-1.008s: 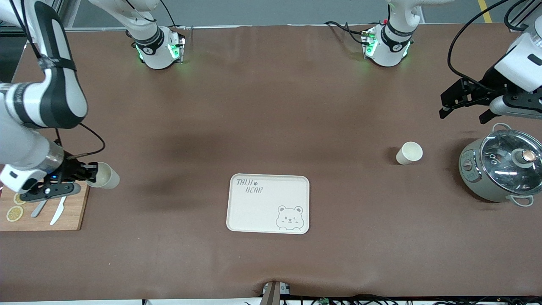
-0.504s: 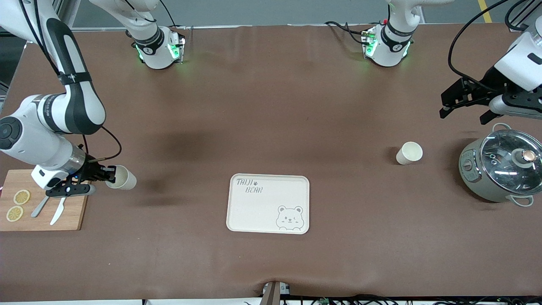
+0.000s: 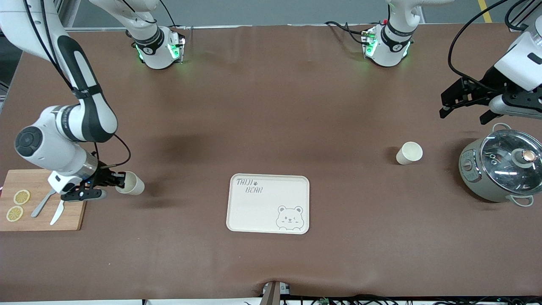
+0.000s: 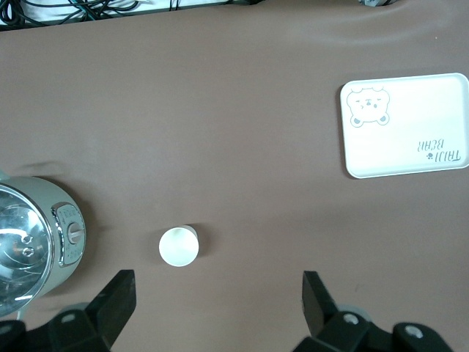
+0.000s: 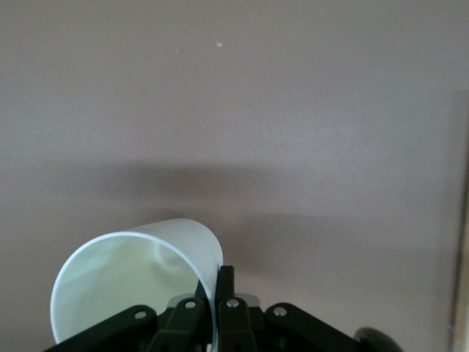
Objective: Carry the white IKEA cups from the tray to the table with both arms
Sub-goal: 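Lower the cup onto the table beside the cutting board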
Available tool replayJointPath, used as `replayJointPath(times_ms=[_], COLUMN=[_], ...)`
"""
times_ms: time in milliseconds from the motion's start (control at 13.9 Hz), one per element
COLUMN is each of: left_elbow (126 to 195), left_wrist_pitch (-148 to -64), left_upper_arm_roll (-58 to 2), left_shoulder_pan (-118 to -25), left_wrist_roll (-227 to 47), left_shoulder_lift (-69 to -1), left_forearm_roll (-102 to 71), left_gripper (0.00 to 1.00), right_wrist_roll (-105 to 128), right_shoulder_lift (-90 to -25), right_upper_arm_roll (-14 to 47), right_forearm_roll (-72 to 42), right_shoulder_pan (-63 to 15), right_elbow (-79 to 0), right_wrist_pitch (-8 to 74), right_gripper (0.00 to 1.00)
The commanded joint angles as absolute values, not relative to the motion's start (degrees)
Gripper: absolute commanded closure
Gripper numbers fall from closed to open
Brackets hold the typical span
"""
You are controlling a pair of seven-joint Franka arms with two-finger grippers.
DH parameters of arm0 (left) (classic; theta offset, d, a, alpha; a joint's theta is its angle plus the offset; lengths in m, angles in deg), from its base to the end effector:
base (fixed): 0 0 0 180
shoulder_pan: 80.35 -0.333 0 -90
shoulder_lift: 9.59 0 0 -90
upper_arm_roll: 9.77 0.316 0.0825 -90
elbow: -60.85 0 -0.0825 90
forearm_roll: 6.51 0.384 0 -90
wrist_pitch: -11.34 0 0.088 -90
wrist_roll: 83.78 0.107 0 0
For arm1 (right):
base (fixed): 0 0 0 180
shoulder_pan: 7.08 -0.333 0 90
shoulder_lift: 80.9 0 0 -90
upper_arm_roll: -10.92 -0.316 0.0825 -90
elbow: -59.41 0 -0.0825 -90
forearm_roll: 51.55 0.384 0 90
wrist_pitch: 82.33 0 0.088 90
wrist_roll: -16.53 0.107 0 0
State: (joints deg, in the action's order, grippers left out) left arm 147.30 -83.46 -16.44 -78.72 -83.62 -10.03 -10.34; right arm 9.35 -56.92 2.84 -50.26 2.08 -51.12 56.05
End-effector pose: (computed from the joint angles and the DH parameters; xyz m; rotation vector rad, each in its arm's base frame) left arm 0.5589 -0.0879 0.6580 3.0493 -0.2239 0.2036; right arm 0.6305 -0.0163 0.2794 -3.0702 -0.1169 -0.1172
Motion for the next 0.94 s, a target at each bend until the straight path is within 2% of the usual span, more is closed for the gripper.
replayJointPath(times_ms=[0,864], left_elbow=[147.33,147.33], left_wrist_pitch=[-83.76,-83.76], left_upper_arm_roll=[-16.63,-16.63], left_shoulder_pan=[-78.77,-78.77], left_wrist_roll=[-82.73,-82.82], left_shoulder_lift=[-9.5,-9.59], left_forearm_roll=[-9.15,-9.06], left_gripper=[0.0,0.0], right_wrist_roll=[9.85,9.68], right_shoulder_lift=[-56.38,-53.66], right_upper_arm_roll=[2.39,2.48], right_forearm_roll=[-49.01,-49.36], right_shoulder_pan=[2.15,2.33], right_elbow=[-52.21,-53.45], right_wrist_pitch=[58.2,63.22], right_gripper=[1.0,1.0])
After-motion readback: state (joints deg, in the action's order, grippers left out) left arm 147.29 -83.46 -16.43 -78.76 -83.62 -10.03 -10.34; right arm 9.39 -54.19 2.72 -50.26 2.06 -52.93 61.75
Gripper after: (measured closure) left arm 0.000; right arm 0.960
